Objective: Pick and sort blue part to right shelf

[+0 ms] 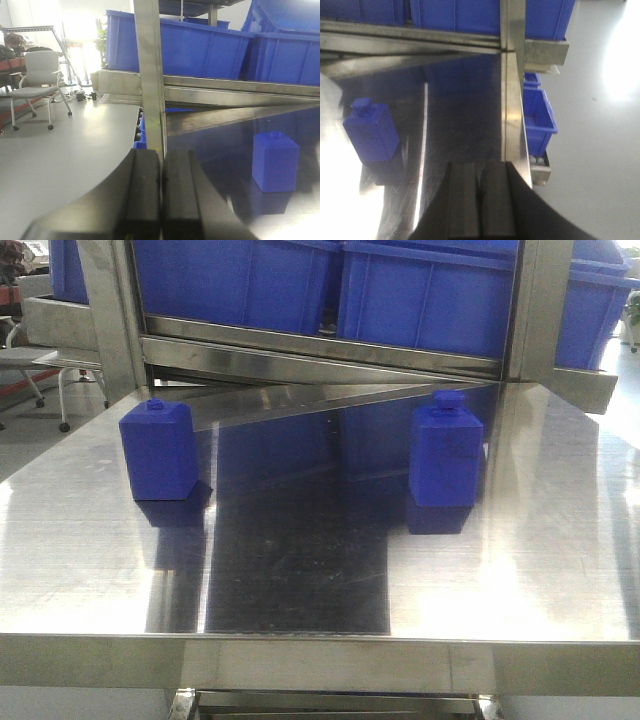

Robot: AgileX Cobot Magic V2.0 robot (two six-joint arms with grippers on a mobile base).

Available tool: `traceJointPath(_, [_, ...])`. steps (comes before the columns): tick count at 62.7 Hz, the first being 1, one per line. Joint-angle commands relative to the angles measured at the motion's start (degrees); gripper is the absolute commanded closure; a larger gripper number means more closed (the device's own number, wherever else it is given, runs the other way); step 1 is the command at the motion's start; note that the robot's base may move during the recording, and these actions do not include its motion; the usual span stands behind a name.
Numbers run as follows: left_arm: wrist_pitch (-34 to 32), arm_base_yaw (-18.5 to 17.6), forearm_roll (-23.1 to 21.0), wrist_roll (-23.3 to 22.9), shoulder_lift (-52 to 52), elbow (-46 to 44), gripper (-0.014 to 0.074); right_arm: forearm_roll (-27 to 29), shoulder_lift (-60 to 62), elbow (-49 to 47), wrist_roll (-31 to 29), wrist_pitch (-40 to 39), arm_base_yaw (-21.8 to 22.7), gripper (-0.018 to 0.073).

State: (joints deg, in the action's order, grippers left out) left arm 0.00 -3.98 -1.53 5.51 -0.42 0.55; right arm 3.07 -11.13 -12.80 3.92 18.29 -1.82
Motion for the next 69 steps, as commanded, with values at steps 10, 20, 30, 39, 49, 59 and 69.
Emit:
traceJointPath(10, [-4.71, -0.30, -0.12, -0.31, -1.26, 1.24, 0.0472, -0.09, -13.92, -10.03, 1.24, -0.27, 0.21, 0.0502])
traceJointPath(20, [-4.71, -0.30, -0.12, -0.31, -1.26, 1.24, 0.0472, -0.60, -23.09, -16.84, 2.72, 5.17, -0.90, 0.0499])
traceJointPath(30, [-4.71, -0.30, -0.12, -0.31, -1.26, 1.24, 0.0472, -1.74, -31.46, -21.65, 2.97, 8.55, -3.28, 0.0359])
traceJointPath(39, [-4.71, -0.30, -0.12, -0.31, -1.26, 1.24, 0.0472, -3.56, -38.09, -25.10, 7.96, 10.26, -6.57, -0.0013])
traceJointPath(49, [-4.71, -0.30, -0.12, -0.31, -1.26, 1.24, 0.0472, -8.11, -46.03, -31.70, 20.03, 18.13, -10.70, -0.0065])
traceJointPath(59, [-4.71, -0.30, -0.12, -0.31, -1.26, 1.24, 0.0472, -10.78, -55.02, -41.16, 27.00, 27.69, -15.47, -0.0065])
traceJointPath(69, [-4.71, -0.30, -0.12, -0.31, -1.26, 1.24, 0.0472, -10.46, -65.07, -52.91, 27.00, 36.45, -20.01, -0.0065])
